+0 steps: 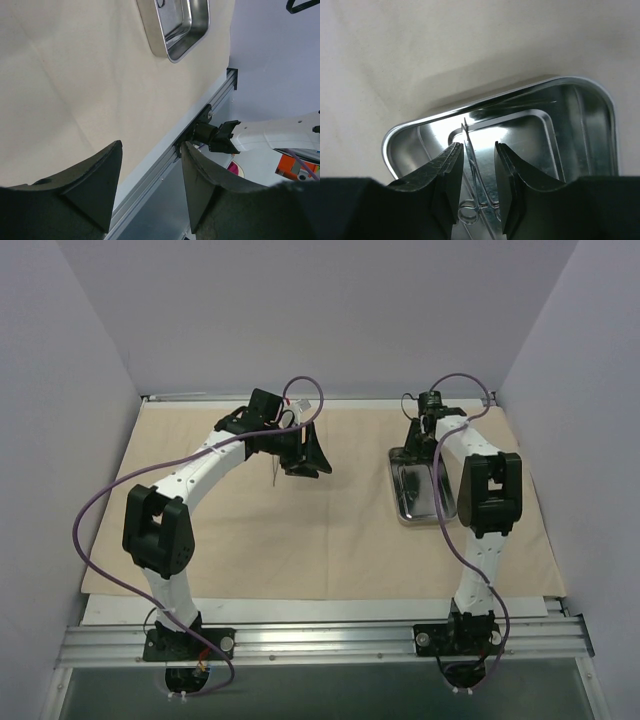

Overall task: Open and lay out the surgical kit
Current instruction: Pick up the medical item from the container.

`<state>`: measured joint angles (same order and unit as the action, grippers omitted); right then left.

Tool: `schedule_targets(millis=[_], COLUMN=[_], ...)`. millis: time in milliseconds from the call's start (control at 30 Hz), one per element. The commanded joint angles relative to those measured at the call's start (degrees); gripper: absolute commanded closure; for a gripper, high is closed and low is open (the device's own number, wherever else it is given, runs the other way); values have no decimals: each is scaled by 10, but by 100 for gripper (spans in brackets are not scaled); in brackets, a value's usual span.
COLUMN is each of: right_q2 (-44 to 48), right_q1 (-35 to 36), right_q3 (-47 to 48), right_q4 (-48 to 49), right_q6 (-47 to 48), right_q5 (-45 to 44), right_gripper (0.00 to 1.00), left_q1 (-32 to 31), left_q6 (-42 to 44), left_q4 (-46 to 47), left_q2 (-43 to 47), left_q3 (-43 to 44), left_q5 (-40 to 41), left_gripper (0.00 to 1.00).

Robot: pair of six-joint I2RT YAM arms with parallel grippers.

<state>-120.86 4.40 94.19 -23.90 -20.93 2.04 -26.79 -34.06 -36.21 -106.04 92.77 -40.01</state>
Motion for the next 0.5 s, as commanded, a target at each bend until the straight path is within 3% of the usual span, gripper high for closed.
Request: schedule_targets(millis=[0,467], right_q2=[10,-23], right_q1=[15,30], right_q3=[5,0], right_q4=[1,31], right_q6=[25,52], right_q5=[-18,-19], right_gripper=[68,75], left_q1=[2,5], left_q6=[6,8], left_q4=[18,15], left_q2=[-1,7], left_q3=[21,2], left_q5=[-14,-20], left_gripper=[41,41])
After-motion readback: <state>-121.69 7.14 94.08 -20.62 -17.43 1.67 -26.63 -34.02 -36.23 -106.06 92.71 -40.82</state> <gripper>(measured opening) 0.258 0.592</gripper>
